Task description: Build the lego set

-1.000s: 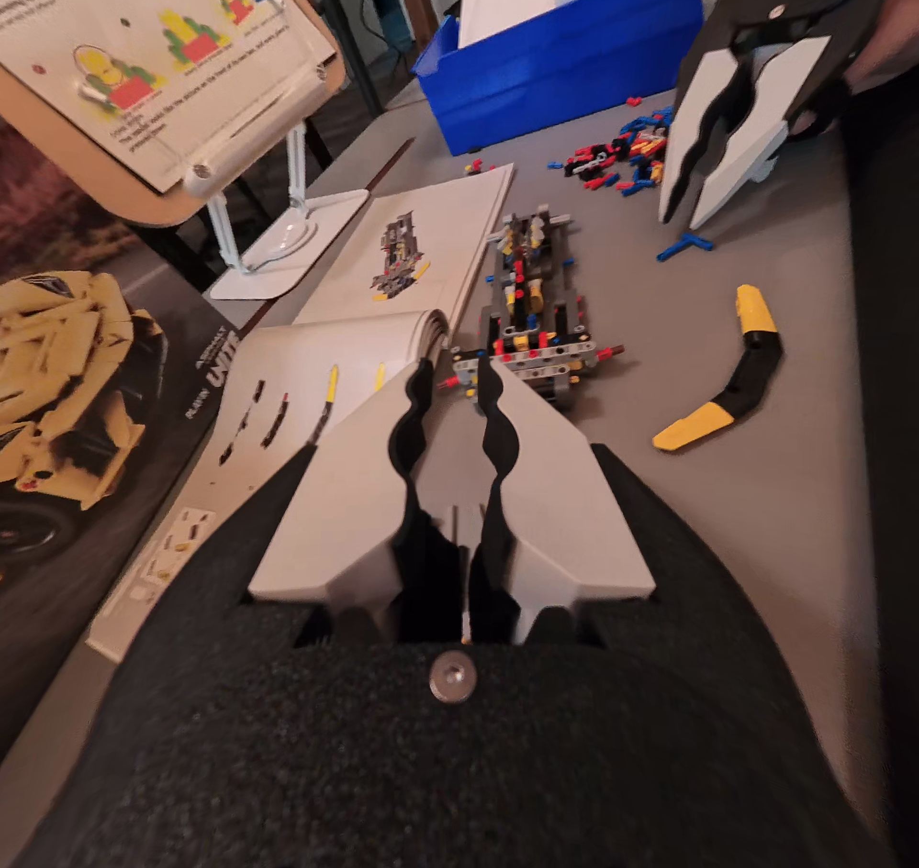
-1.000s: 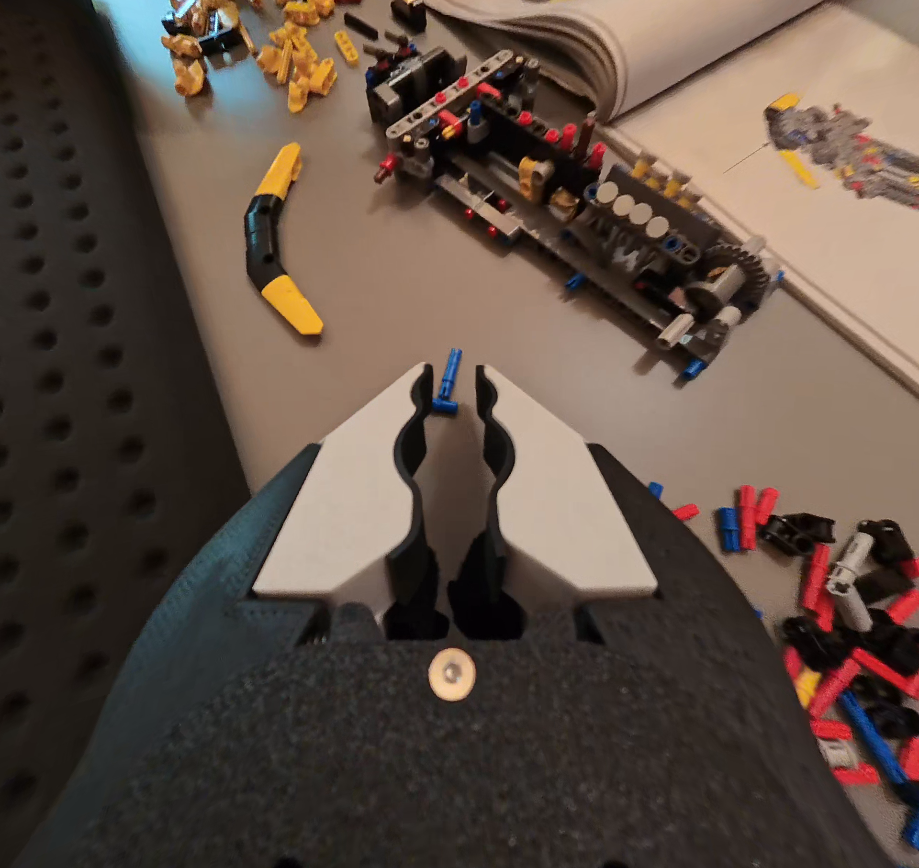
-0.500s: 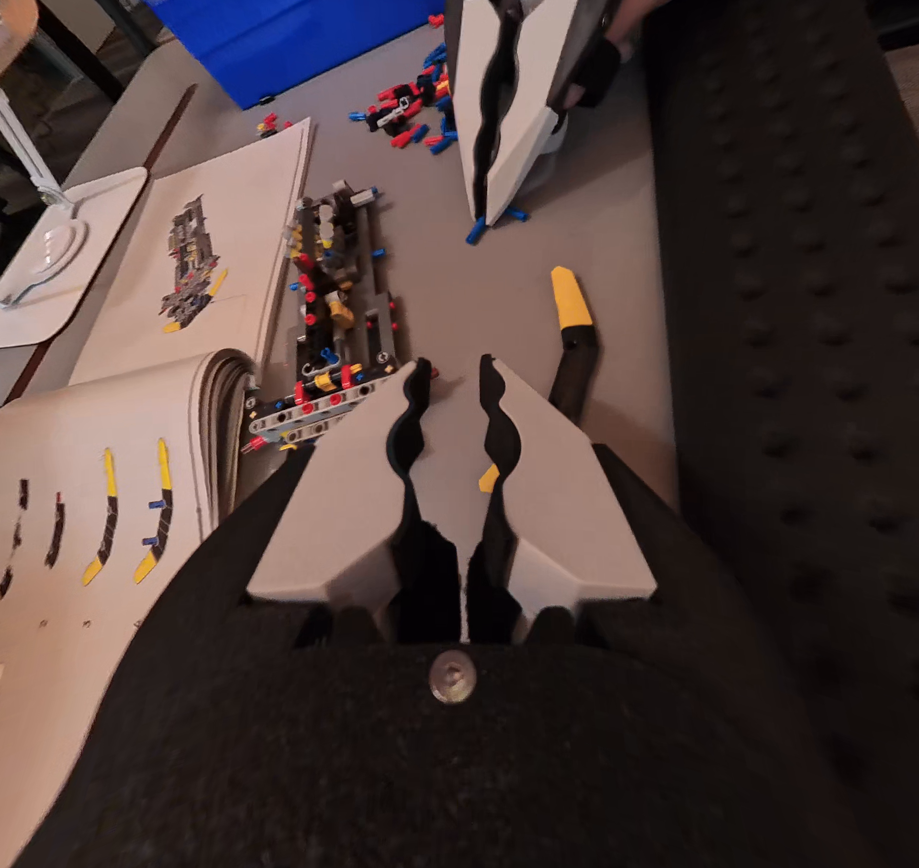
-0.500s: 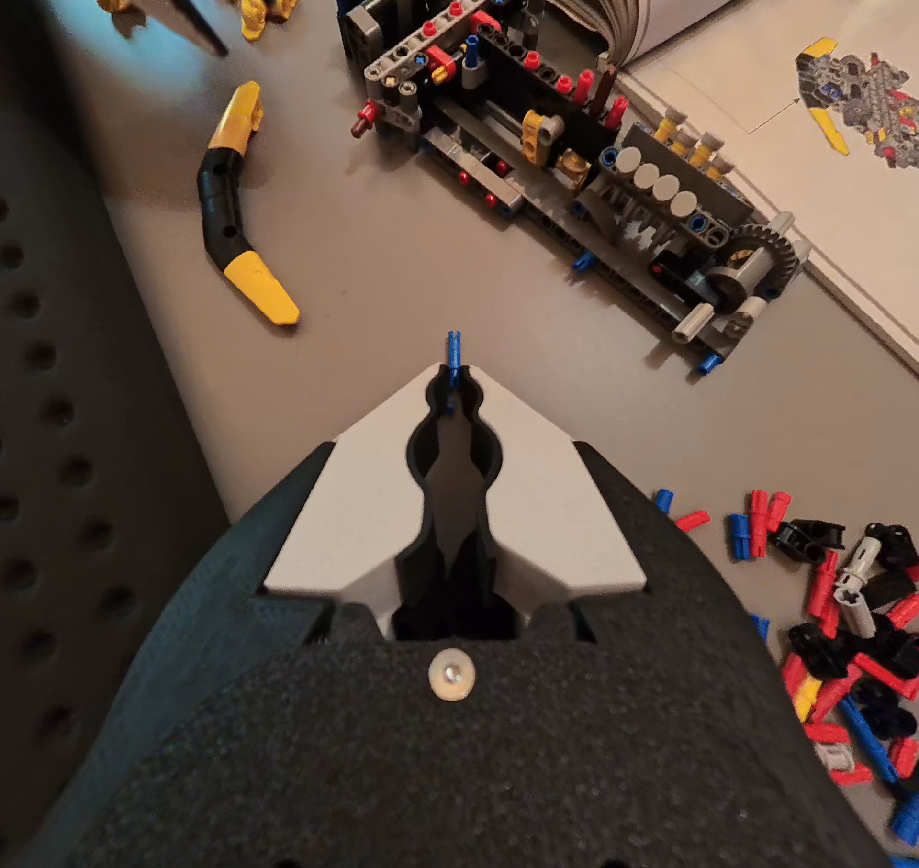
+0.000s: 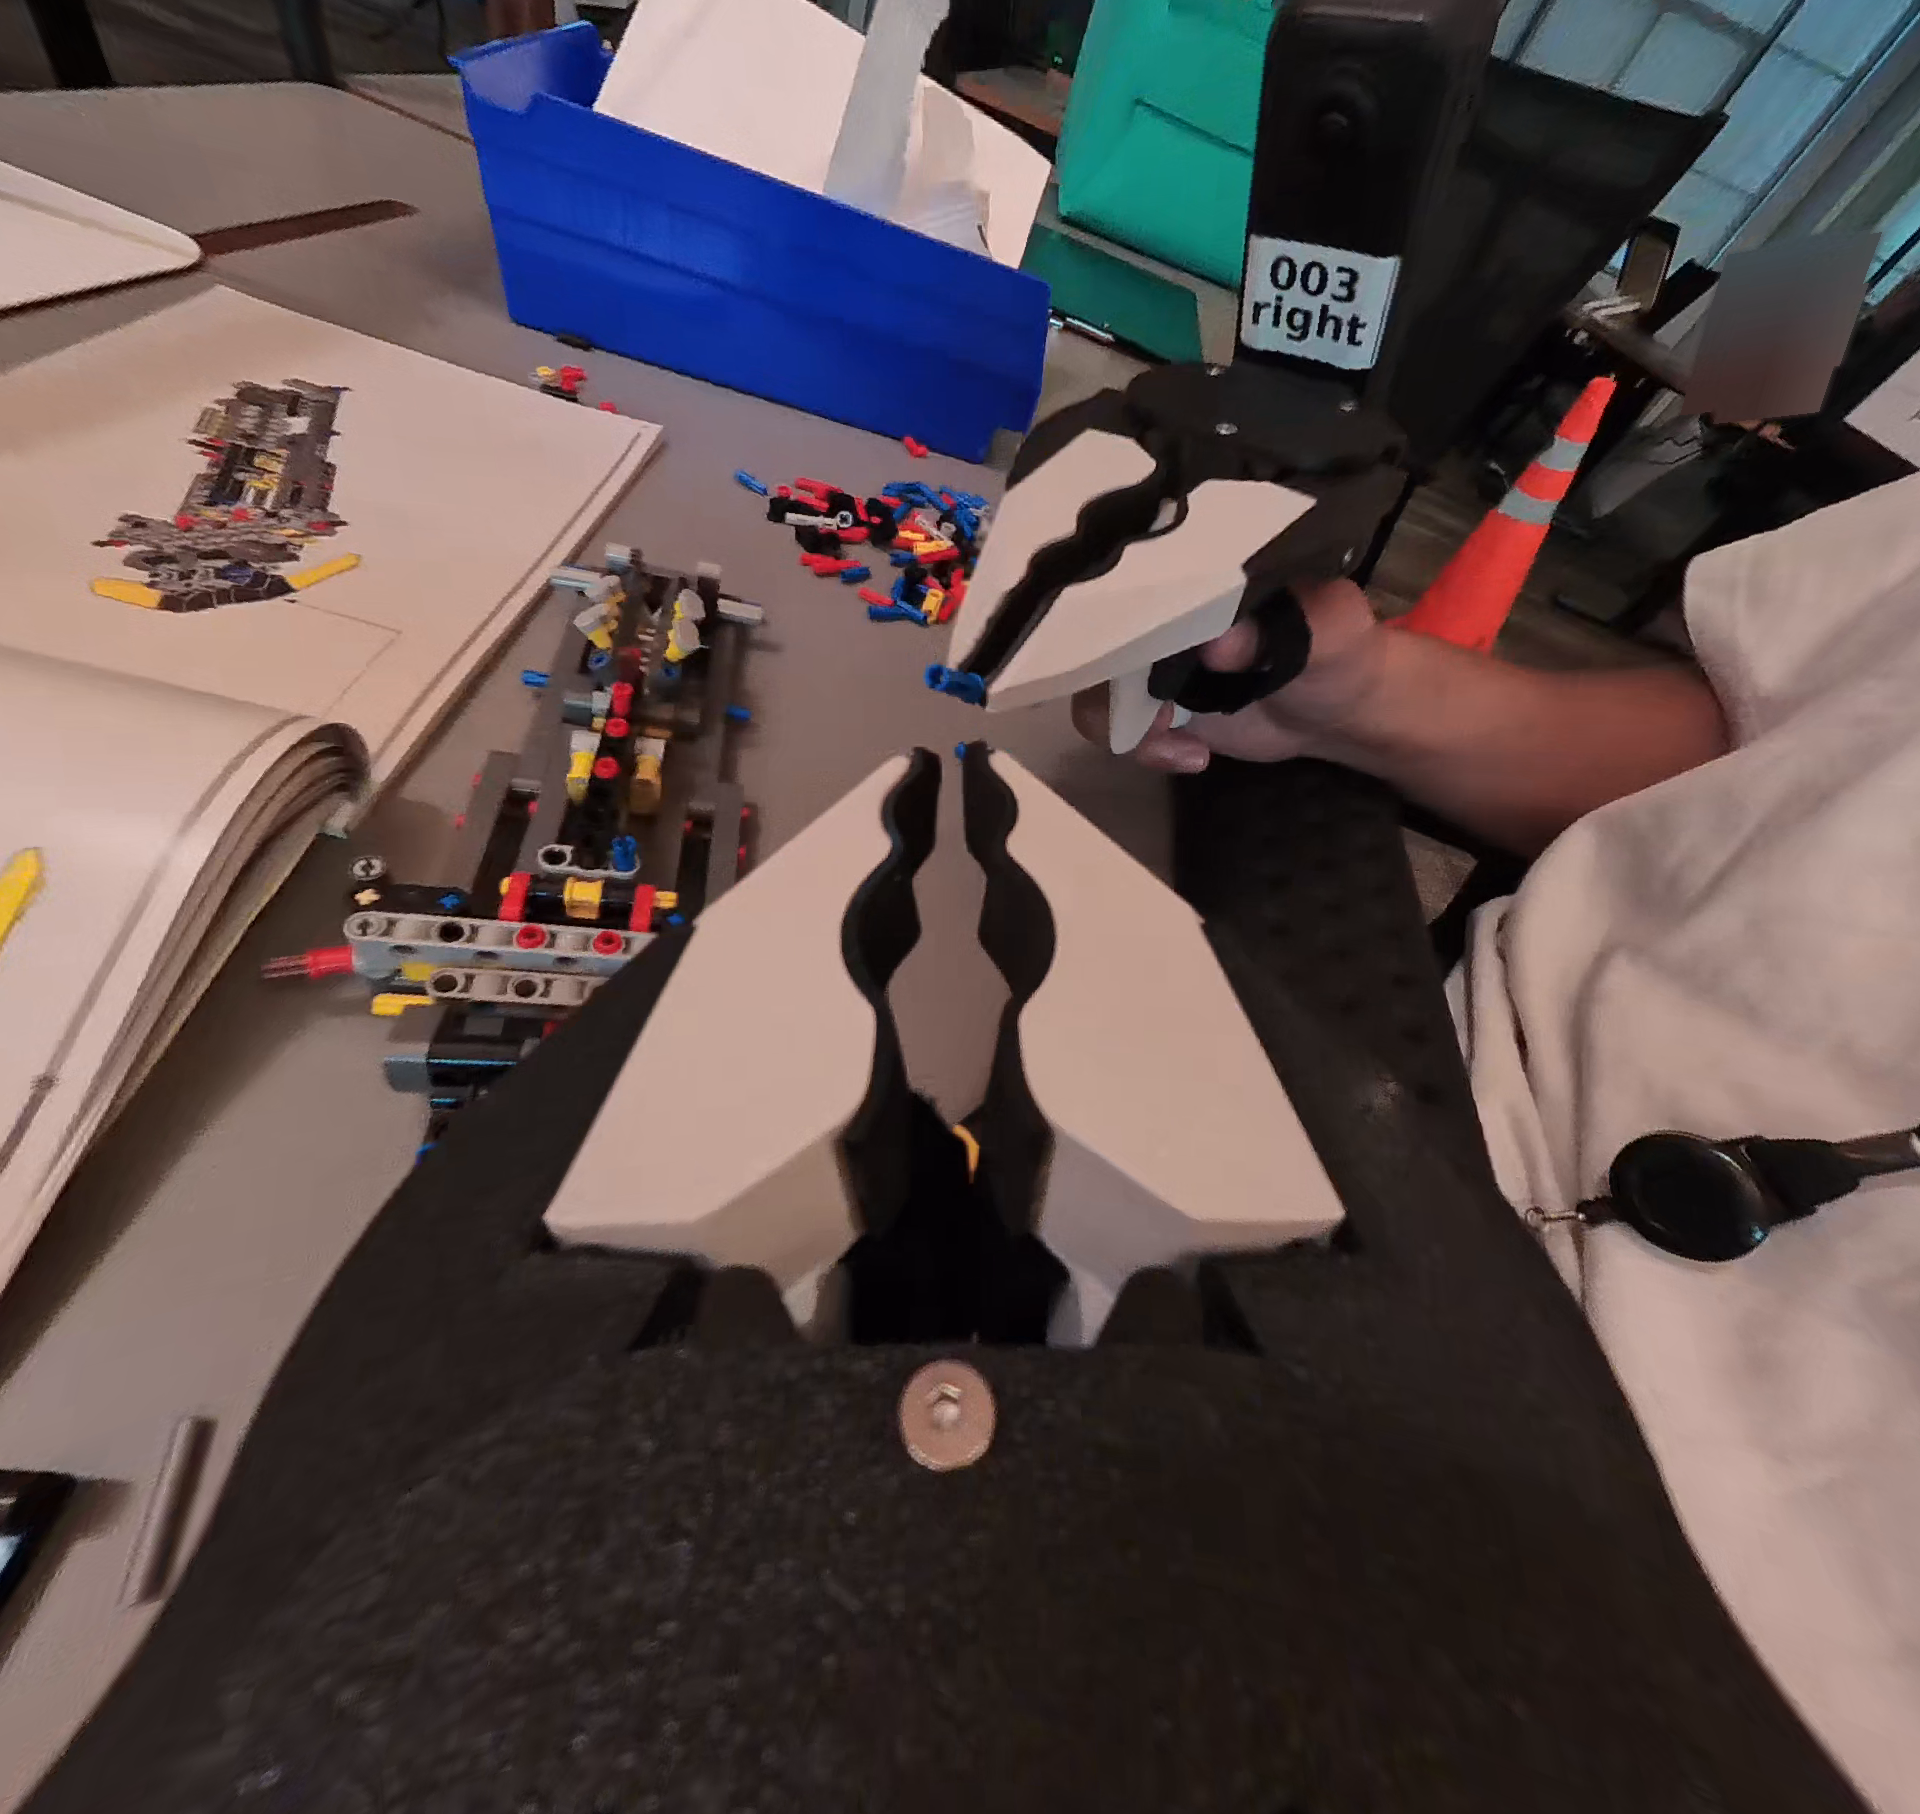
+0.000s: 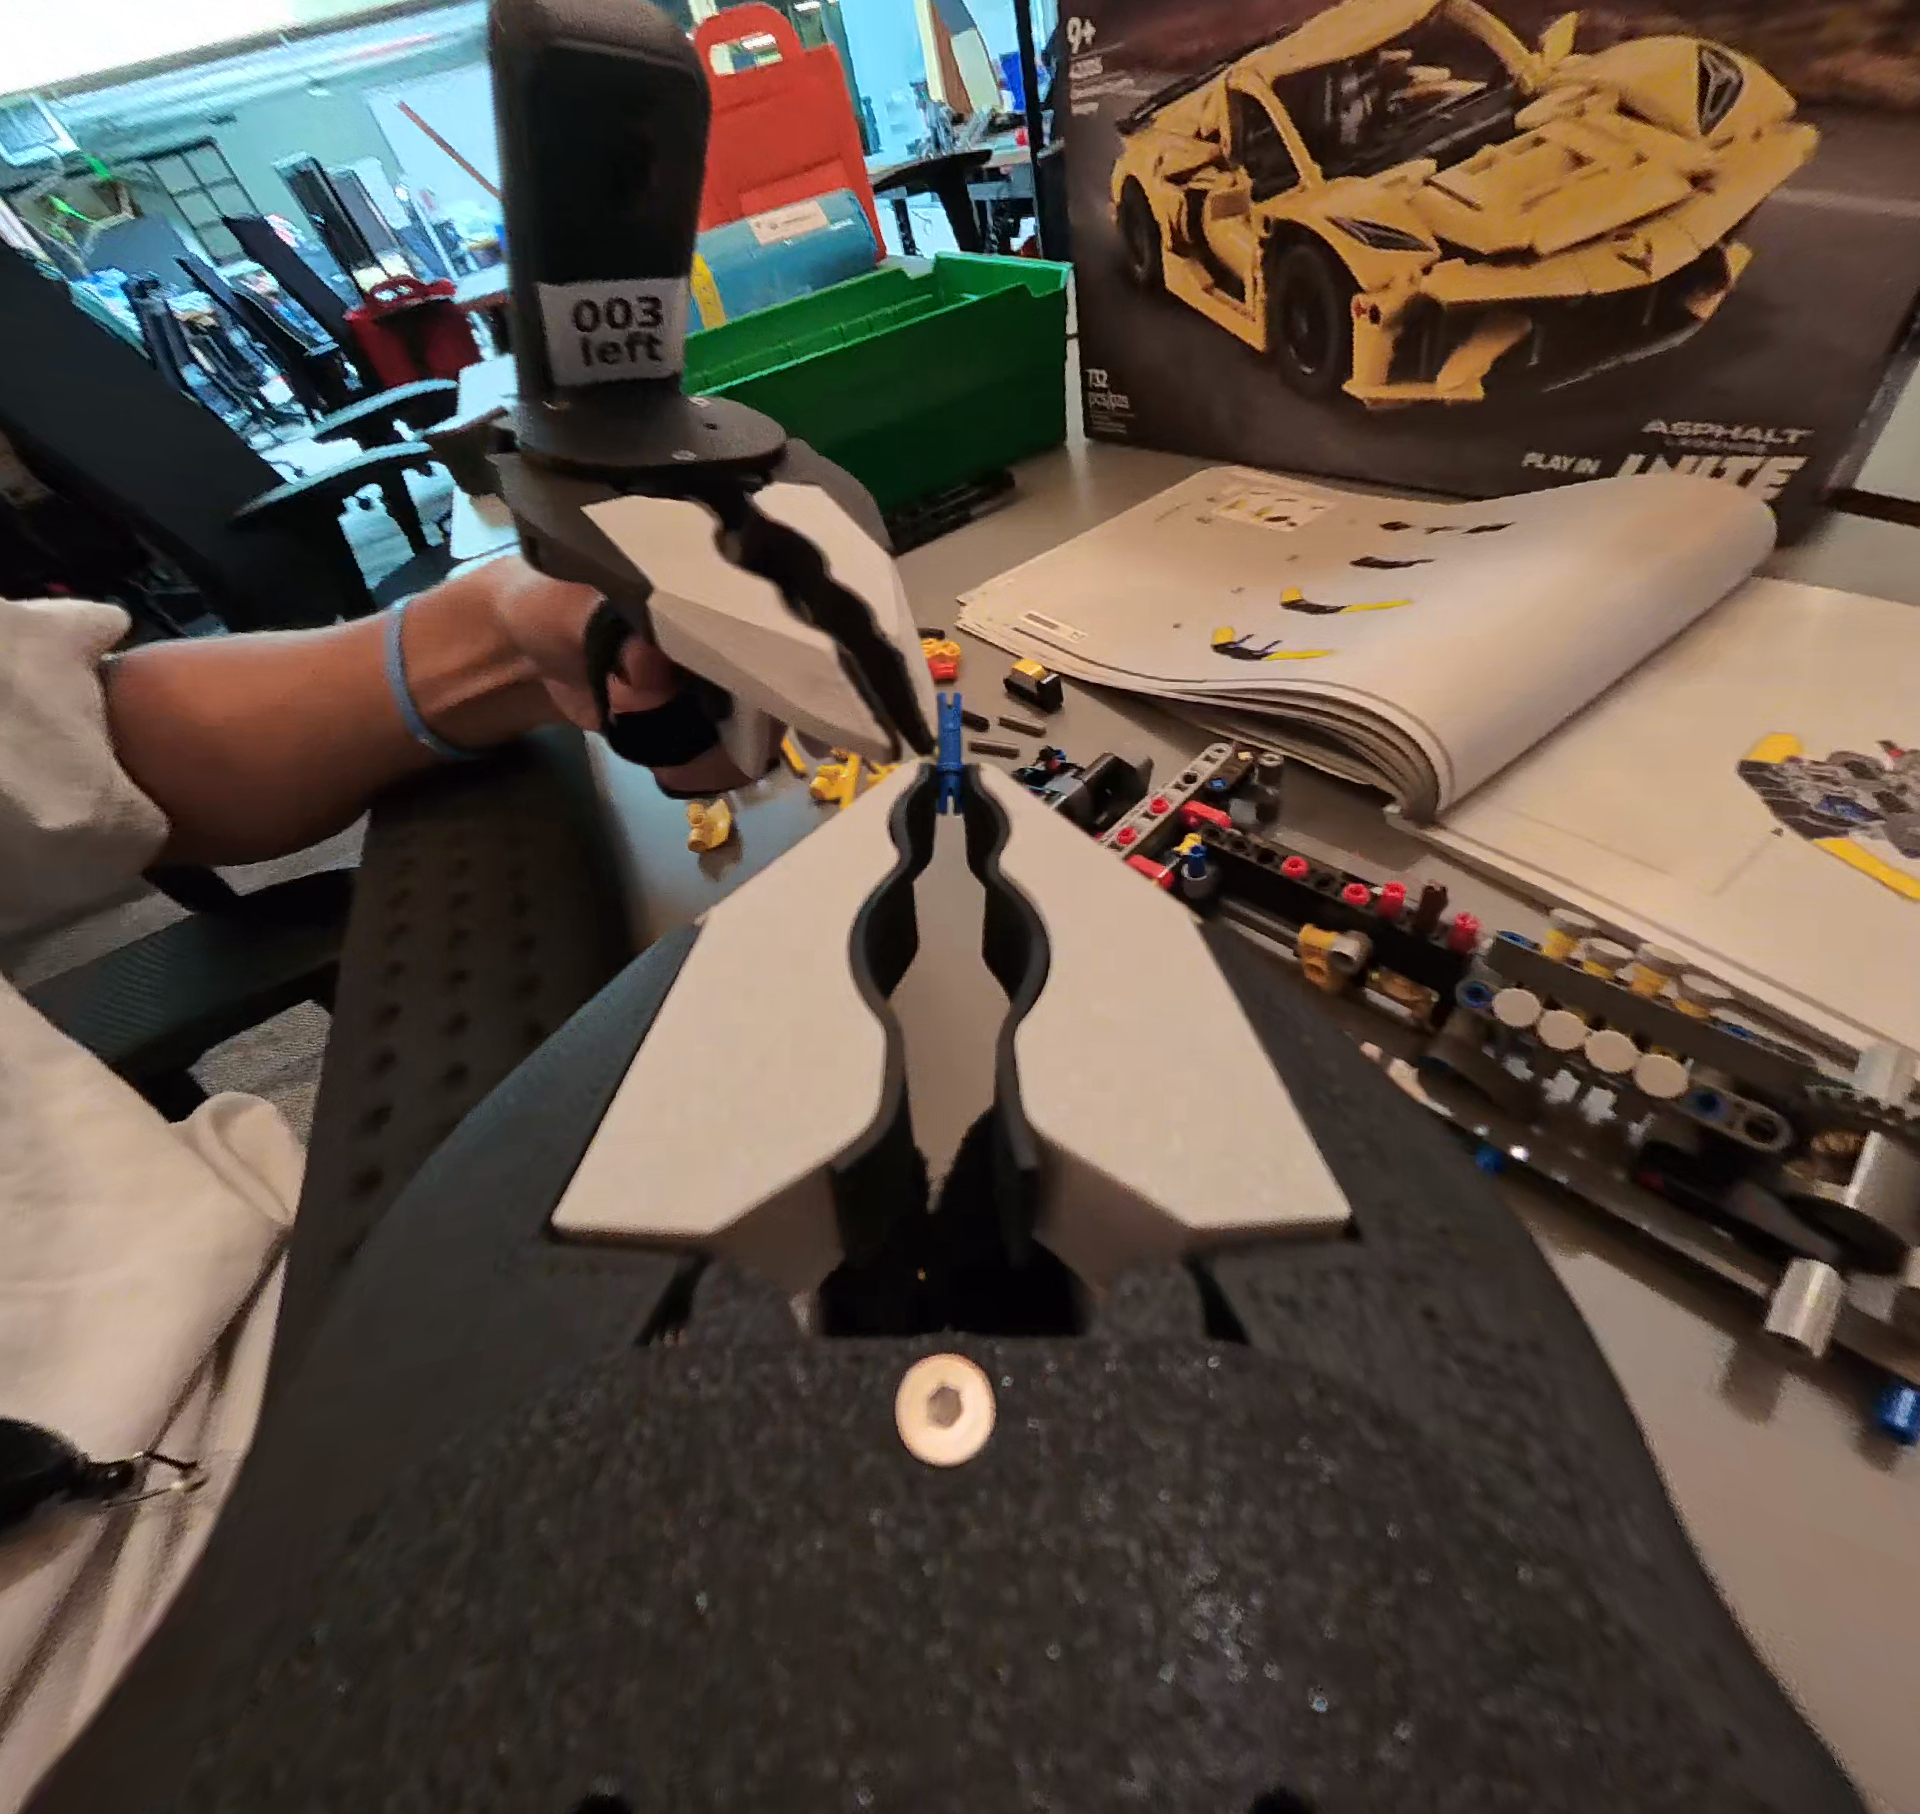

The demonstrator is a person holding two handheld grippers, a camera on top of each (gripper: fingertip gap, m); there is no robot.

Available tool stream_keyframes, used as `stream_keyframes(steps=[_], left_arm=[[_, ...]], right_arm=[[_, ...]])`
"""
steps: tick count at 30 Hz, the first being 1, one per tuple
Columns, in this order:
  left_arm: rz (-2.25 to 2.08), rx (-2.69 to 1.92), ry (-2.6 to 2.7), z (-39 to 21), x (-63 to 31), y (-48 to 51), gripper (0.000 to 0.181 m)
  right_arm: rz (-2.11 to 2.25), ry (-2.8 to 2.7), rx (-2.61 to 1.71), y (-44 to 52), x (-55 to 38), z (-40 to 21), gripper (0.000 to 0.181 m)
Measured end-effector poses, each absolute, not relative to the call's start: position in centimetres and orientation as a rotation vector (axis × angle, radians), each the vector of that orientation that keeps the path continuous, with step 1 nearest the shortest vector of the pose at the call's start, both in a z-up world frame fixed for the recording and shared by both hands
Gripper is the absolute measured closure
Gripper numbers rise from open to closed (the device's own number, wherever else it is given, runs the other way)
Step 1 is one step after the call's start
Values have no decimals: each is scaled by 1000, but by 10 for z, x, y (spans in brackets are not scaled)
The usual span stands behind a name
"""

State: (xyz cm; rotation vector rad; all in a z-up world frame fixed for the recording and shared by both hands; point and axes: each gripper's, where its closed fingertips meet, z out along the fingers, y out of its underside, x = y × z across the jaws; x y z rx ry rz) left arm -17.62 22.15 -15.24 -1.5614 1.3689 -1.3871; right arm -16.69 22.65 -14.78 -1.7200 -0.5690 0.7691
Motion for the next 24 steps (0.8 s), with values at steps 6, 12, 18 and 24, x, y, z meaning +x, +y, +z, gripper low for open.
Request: stream_keyframes(steps=[6,12,18,24], left_arm=[[-1459,-1550,1335,-147,-172,219,178],[-1472,-1526,1361,-147,-169,213,181],[-1429,-1497,1408,-149,-169,211,178],[-939,-1292,1520,-160,-179,229,158]], right_arm=[[779,-607,-1717,221,-170,-149,178],[765,-666,-1762,219,-179,-161,178],[759,-671,-1771,219,-179,-163,179],[944,-563,-1725,218,-171,-148,179]])
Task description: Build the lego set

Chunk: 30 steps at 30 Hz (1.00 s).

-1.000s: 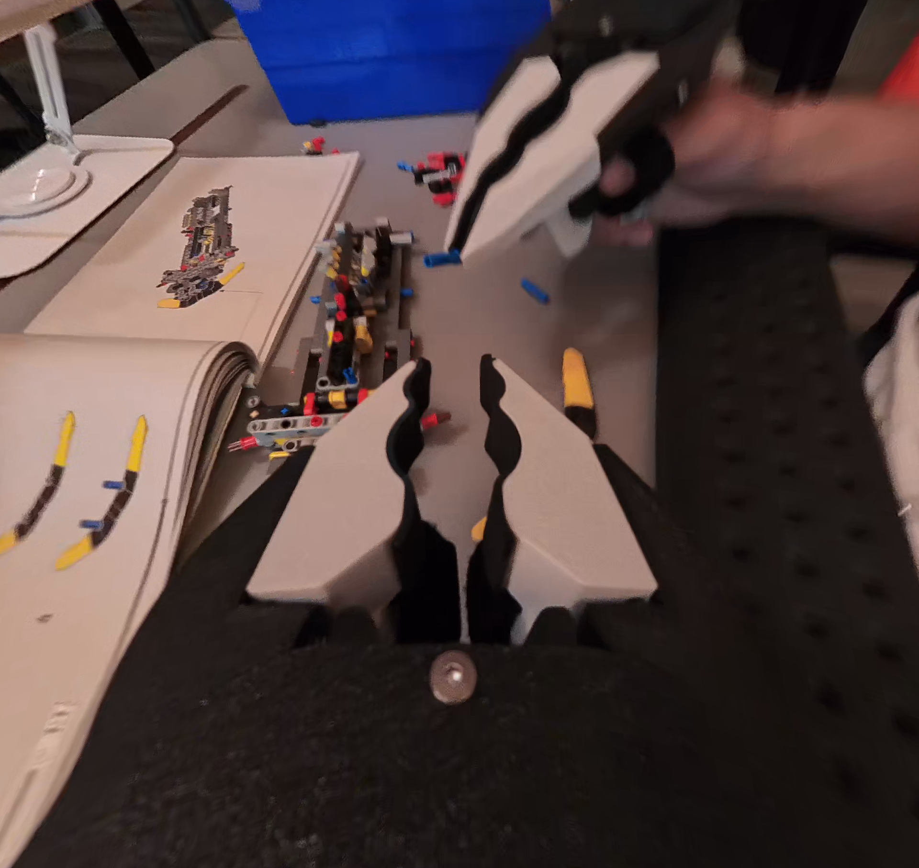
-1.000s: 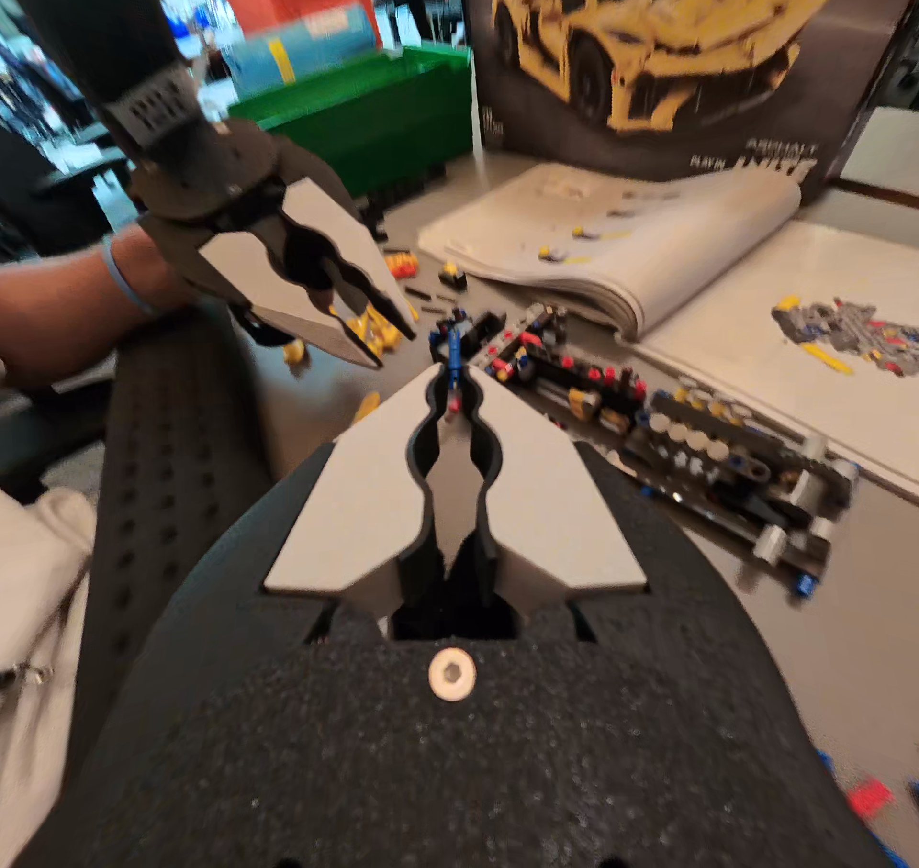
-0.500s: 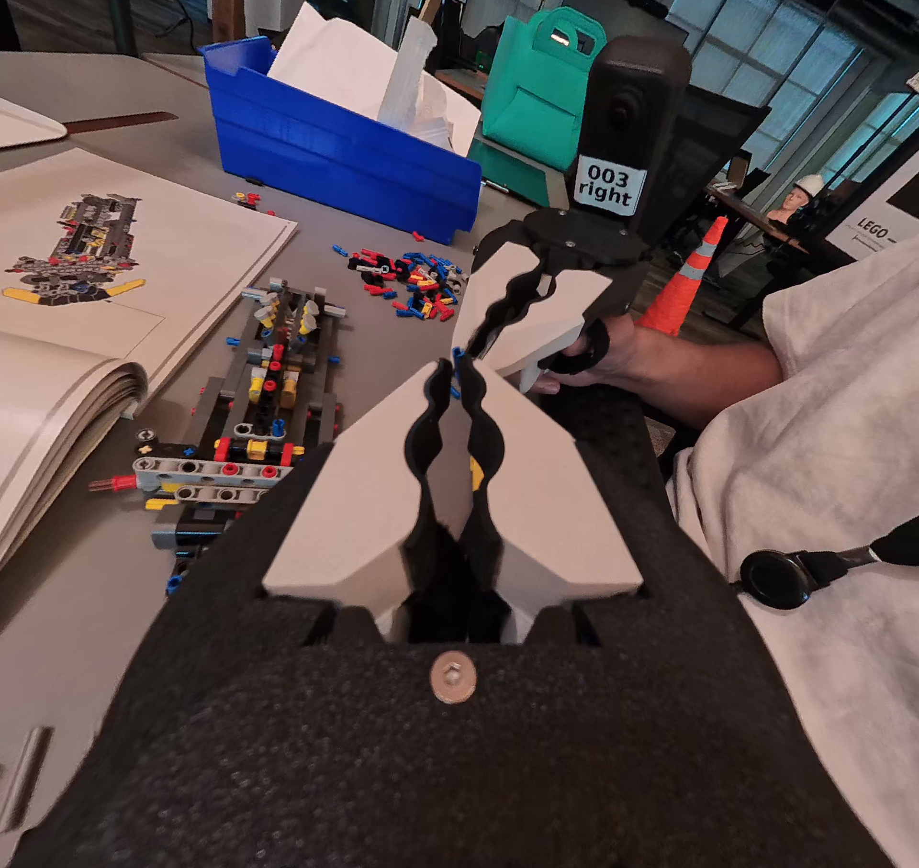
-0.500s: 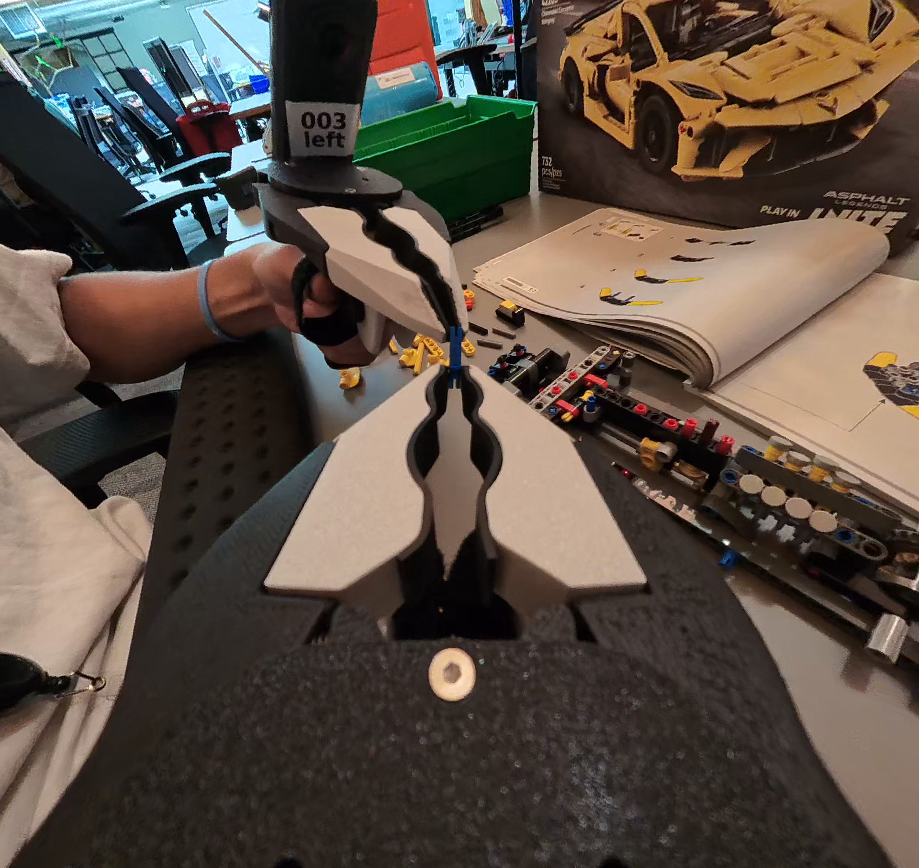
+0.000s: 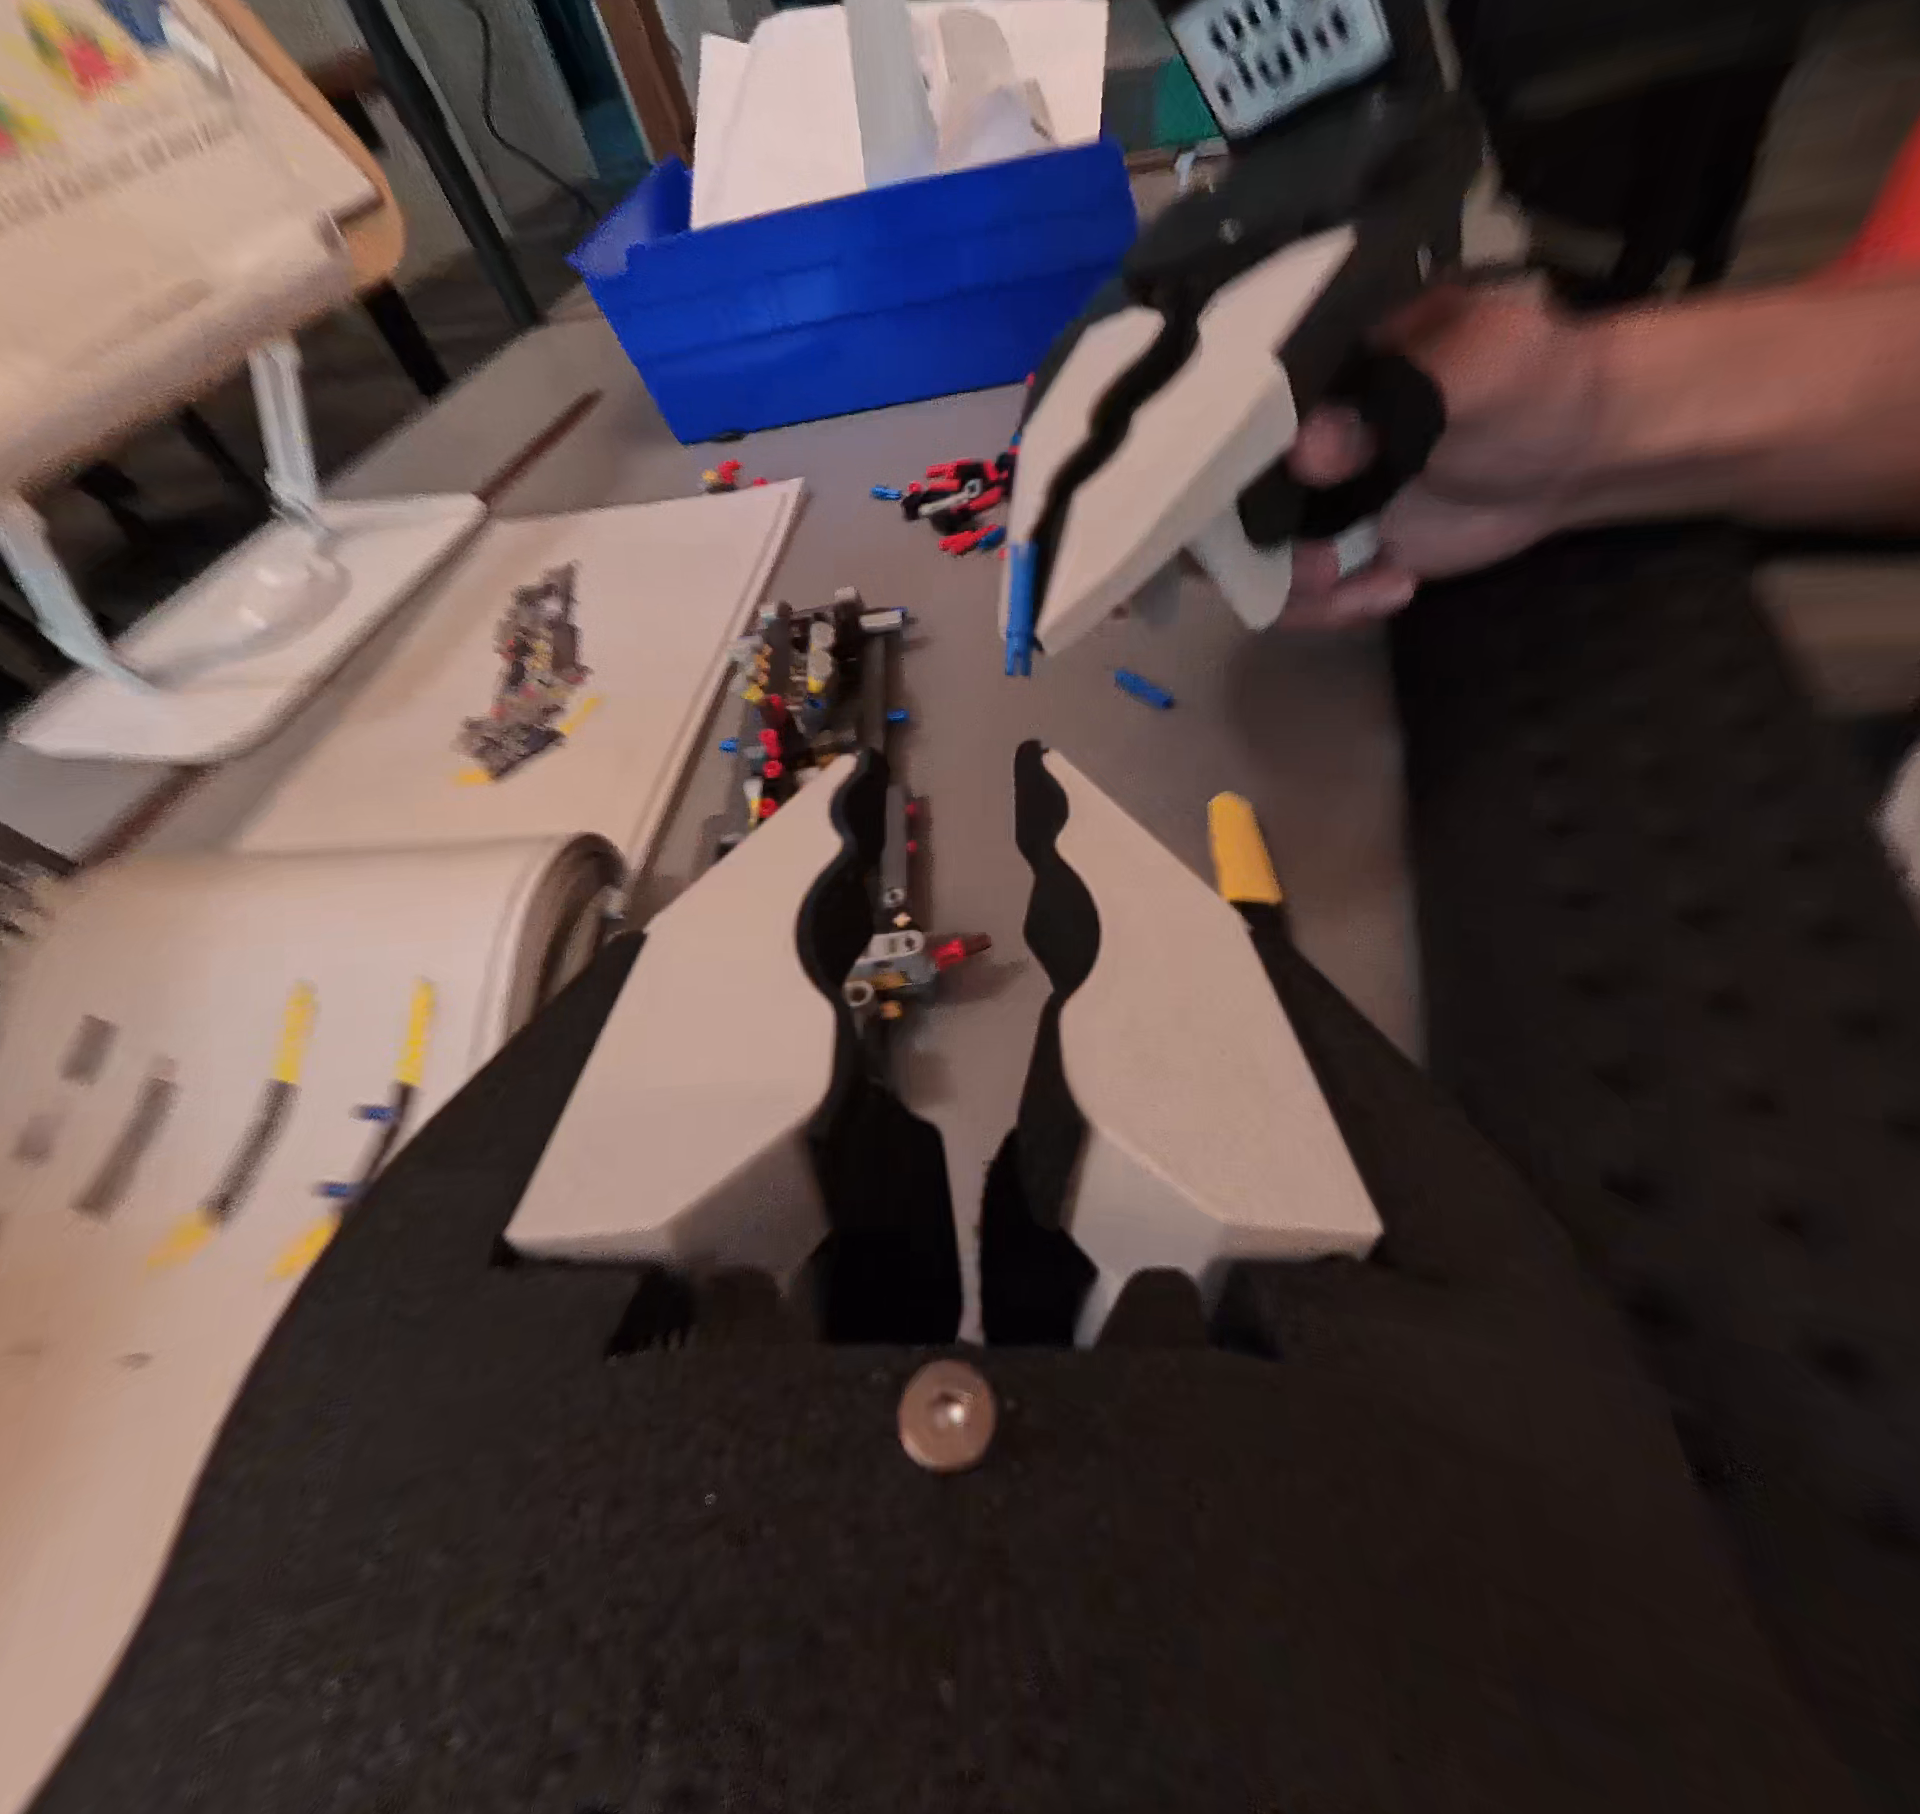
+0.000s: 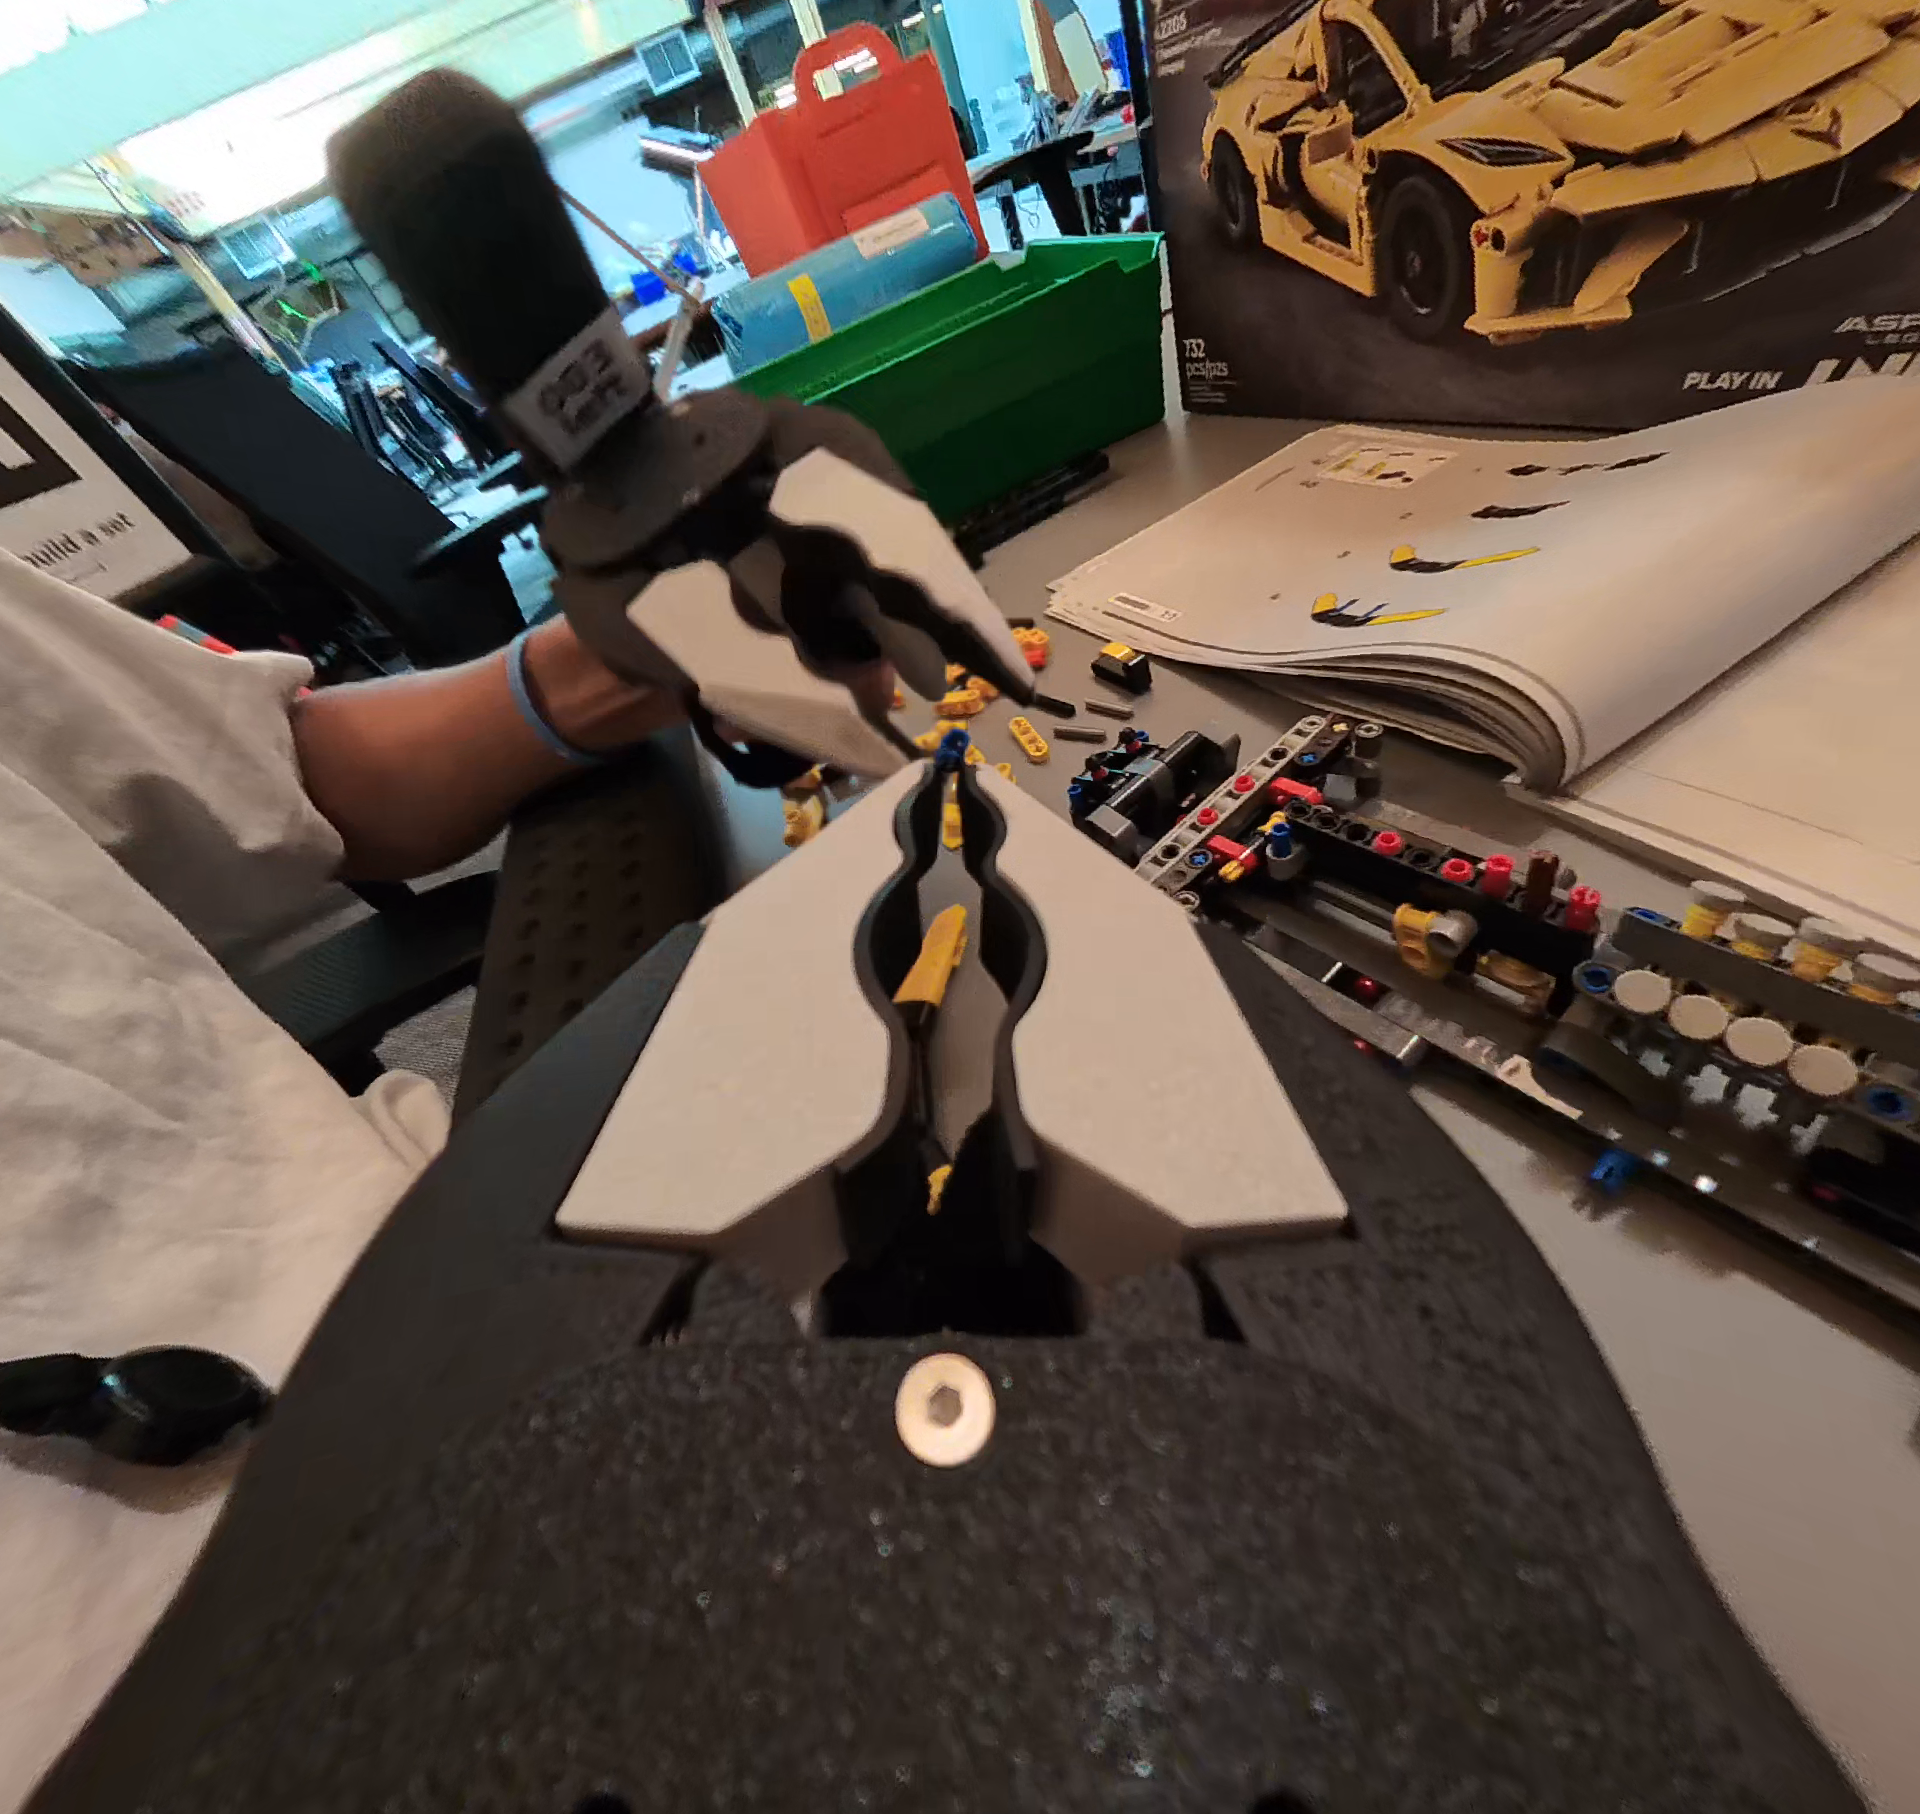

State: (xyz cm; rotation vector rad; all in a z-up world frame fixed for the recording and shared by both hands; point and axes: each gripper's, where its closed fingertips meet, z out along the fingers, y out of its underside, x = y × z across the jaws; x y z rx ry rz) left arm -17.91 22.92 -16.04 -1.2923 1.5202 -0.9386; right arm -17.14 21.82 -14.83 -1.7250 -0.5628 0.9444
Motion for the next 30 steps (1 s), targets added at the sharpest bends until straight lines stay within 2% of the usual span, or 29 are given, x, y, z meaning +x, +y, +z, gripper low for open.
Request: stream_keyframes(steps=[3,7,11,17,22,30], left_arm=[[-656,-1107,1581,-167,-175,226,160],[-605,-1059,1605,-170,-169,221,162],[-615,-1028,1586,-164,-169,218,179],[-559,-1012,1611,-170,-171,220,180],[-510,-995,1633,-174,-171,223,180],[-456,-962,1682,-184,-171,220,179]], right_arm=[[966,-565,-1727,217,-173,-149,179],[944,-592,-1742,216,-176,-153,179],[925,-615,-1767,216,-178,-158,181],[933,-625,-1791,216,-180,-164,181],[990,-602,-1786,216,-180,-162,170],[973,-604,-1830,217,-180,-170,175]])
